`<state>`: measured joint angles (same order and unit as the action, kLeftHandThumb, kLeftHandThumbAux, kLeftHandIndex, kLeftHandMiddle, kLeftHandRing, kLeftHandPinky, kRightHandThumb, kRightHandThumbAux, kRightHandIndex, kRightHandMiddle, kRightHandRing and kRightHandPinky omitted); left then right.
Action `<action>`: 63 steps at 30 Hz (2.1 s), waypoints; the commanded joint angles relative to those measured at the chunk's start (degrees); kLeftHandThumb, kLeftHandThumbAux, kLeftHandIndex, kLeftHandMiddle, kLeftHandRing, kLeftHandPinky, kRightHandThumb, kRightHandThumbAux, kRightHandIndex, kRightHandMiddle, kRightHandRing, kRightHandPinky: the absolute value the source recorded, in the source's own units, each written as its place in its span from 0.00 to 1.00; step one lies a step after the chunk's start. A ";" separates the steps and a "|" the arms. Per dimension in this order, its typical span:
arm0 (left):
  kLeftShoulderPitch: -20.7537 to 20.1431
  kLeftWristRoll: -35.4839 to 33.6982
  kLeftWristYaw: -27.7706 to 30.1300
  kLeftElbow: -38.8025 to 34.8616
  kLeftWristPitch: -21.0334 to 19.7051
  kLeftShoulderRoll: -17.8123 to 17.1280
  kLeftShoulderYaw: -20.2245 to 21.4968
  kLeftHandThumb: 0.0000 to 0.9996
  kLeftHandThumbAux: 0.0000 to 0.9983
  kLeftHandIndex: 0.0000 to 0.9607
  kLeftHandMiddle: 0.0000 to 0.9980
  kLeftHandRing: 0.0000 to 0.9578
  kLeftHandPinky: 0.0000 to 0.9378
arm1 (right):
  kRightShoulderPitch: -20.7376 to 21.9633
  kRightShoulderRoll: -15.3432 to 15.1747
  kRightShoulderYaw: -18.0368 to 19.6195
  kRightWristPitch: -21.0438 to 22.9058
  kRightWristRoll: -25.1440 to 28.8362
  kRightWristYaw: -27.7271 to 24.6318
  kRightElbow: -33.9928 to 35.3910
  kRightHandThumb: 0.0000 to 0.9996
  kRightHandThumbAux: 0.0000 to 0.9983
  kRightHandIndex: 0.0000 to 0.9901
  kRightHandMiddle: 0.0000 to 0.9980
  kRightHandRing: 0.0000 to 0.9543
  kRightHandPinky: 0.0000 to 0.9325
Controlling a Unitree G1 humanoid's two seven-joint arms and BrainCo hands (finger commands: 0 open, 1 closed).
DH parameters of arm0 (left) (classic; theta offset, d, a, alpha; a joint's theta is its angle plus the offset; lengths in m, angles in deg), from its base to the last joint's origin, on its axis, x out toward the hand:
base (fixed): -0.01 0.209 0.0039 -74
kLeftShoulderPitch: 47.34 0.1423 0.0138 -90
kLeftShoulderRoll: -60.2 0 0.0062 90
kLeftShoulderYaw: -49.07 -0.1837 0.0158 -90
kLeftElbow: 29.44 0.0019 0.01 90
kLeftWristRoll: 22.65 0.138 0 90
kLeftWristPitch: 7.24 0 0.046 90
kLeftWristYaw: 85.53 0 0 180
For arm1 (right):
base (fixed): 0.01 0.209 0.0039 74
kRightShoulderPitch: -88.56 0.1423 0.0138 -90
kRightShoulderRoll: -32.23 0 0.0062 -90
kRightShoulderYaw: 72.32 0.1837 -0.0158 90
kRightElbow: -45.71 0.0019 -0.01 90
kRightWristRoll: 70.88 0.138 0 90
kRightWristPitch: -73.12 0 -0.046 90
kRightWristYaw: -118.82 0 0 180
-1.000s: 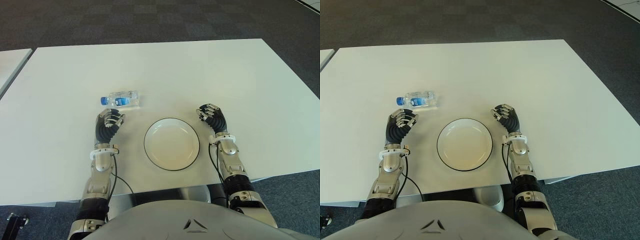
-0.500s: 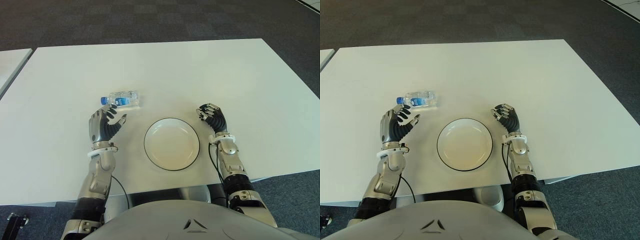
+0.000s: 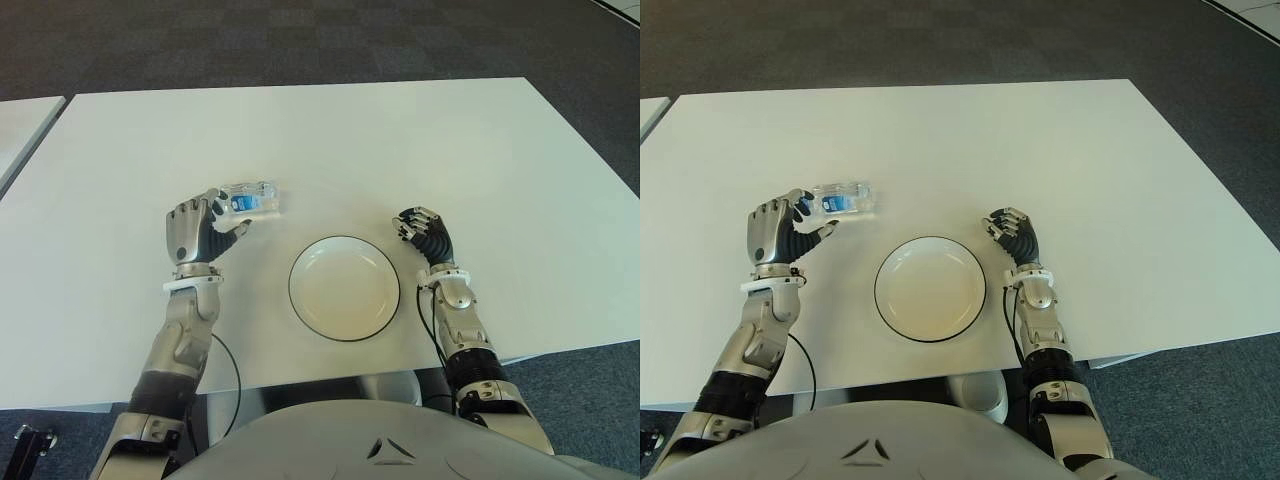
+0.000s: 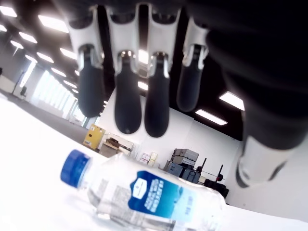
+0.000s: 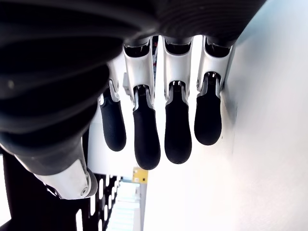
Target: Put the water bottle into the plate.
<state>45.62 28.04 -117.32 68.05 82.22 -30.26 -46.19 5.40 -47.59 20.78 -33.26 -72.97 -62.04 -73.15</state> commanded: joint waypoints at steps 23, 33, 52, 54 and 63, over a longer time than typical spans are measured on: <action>-26.92 -1.15 -11.18 49.72 7.16 -5.78 -10.27 0.64 0.33 0.00 0.00 0.00 0.00 | -1.96 0.49 -0.26 1.06 0.10 0.07 -0.54 0.71 0.73 0.44 0.60 0.62 0.64; -31.63 -2.20 -11.09 57.73 7.50 -5.62 -14.81 0.63 0.25 0.00 0.00 0.00 0.00 | -2.74 0.82 -0.35 1.87 0.58 -0.39 1.22 0.71 0.73 0.44 0.61 0.64 0.66; -35.81 -1.92 -9.53 64.13 7.35 -5.69 -22.60 0.65 0.23 0.00 0.00 0.00 0.00 | -3.54 0.71 -0.23 3.39 0.69 -0.57 3.03 0.71 0.73 0.44 0.60 0.64 0.66; -36.13 -1.49 -9.22 64.44 7.12 -5.67 -23.64 0.65 0.23 0.00 0.00 0.00 0.00 | -3.51 0.68 -0.21 3.26 0.64 -0.55 2.90 0.71 0.73 0.44 0.60 0.64 0.66; -37.05 0.27 -8.23 64.80 5.68 -5.67 -28.49 0.62 0.26 0.00 0.00 0.00 0.00 | -3.67 0.71 -0.27 3.24 0.01 0.35 3.07 0.71 0.73 0.44 0.60 0.63 0.64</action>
<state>8.54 26.95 -127.47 131.79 88.47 -35.89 -72.77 3.10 -47.23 20.66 -31.73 -72.85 -61.94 -69.15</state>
